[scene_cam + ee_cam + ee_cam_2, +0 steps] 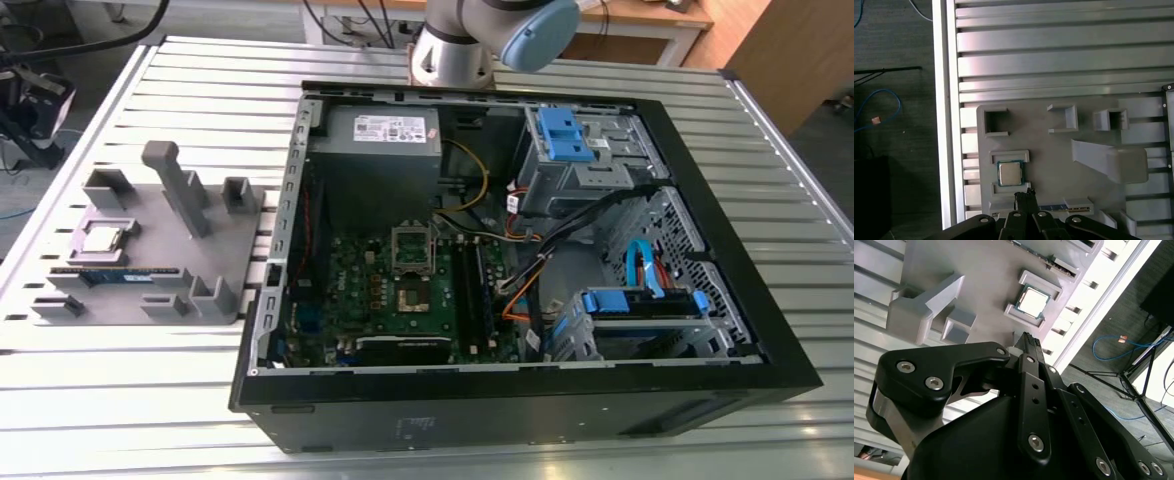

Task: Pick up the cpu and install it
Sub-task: 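Reach for the cpu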

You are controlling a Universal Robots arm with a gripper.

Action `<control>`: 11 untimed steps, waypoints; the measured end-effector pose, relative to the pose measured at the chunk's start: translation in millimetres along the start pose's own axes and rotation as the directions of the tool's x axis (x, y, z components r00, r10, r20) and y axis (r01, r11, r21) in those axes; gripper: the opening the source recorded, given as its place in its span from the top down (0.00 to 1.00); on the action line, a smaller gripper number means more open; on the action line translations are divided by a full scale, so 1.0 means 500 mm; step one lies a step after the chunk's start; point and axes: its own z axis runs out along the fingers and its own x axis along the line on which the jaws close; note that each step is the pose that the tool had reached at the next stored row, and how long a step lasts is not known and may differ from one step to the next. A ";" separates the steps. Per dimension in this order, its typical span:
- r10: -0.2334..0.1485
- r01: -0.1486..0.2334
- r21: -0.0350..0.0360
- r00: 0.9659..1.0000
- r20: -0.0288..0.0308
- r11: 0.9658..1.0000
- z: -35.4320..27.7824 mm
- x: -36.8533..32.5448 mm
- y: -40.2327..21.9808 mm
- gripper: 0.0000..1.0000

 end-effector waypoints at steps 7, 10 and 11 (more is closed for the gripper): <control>0.000 0.000 0.000 1.000 0.000 1.000 0.008 0.009 -0.001 0.89; 0.000 0.000 0.000 1.000 0.000 1.000 0.013 0.013 -0.002 0.89; 0.000 0.000 0.000 1.000 0.000 1.000 0.015 0.014 -0.002 0.89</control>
